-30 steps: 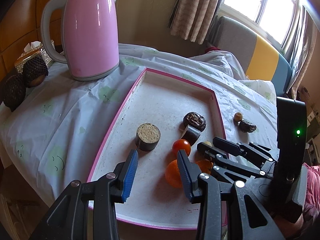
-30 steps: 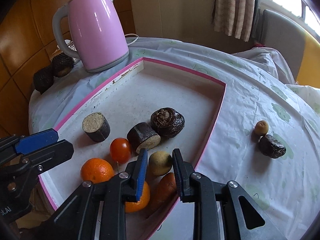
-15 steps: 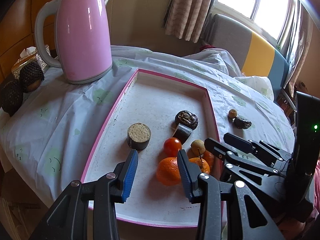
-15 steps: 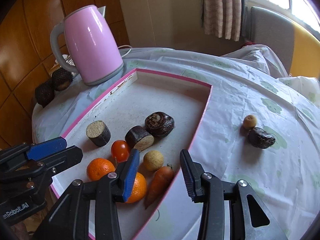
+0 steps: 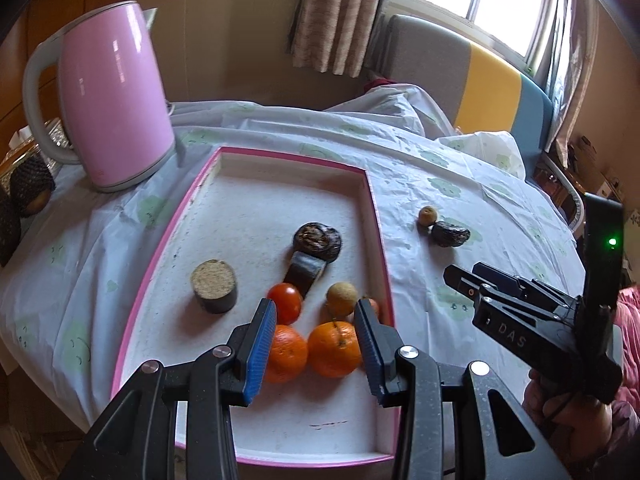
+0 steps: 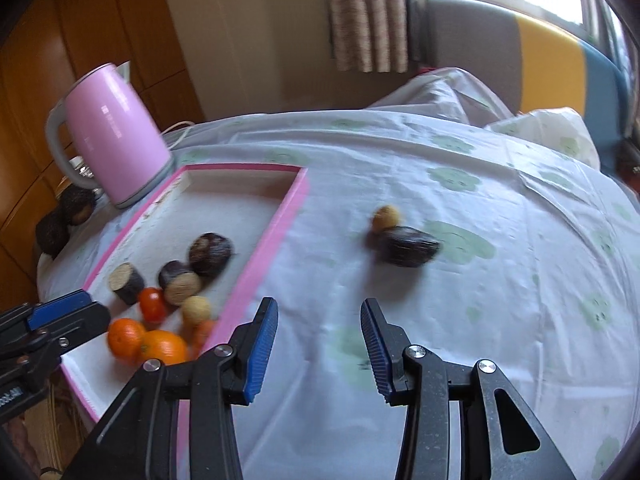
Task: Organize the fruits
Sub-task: 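Grasp the dark water chestnut with the right gripper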
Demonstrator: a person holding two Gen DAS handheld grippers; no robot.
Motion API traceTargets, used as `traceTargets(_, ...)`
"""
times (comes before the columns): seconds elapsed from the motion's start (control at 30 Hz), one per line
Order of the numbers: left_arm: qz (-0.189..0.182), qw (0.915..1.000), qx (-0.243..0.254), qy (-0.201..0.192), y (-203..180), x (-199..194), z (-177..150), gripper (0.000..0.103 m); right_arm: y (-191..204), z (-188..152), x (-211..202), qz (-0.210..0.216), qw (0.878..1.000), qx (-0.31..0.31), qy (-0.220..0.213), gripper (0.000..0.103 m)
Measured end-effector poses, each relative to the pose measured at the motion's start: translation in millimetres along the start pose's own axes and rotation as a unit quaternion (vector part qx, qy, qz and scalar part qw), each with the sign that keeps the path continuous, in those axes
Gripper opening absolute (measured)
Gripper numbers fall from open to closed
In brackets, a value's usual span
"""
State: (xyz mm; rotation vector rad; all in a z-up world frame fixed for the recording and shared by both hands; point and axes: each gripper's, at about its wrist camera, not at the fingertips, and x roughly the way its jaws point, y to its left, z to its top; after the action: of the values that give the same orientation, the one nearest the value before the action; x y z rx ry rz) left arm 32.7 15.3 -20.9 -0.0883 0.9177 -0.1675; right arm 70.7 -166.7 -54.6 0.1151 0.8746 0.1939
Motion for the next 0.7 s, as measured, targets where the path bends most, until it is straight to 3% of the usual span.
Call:
traceTargets(0.13,-0.007,0.9999,0.011,0.004,-12,6,4,0.041,-27,0,5,-0.023,0.999,0.027,0.004,0.037)
traceTargets(0.37,-0.014,0.9995,0.024,0.014,-25,17,12,0.041,-51,11,22,-0.030,0.999,0.044,0.008,0.036)
traceTargets(0.5,-0.016,0.9994,0.027,0.017,-30,23,18,0.041,-59,22,35,-0.018,0.998,0.068,0.008,0.063)
traceTargets(0.67,-0.018,0.9991,0.031,0.024,-38,34,26,0.041,-58,35,53,-0.015,0.998,0.059,0.012,0.064)
traceTargets(0.7,-0.019,0.9990,0.033,0.025,-39,35,27,0.041,-56,37,57,-0.015,0.998,0.054,0.015,0.059)
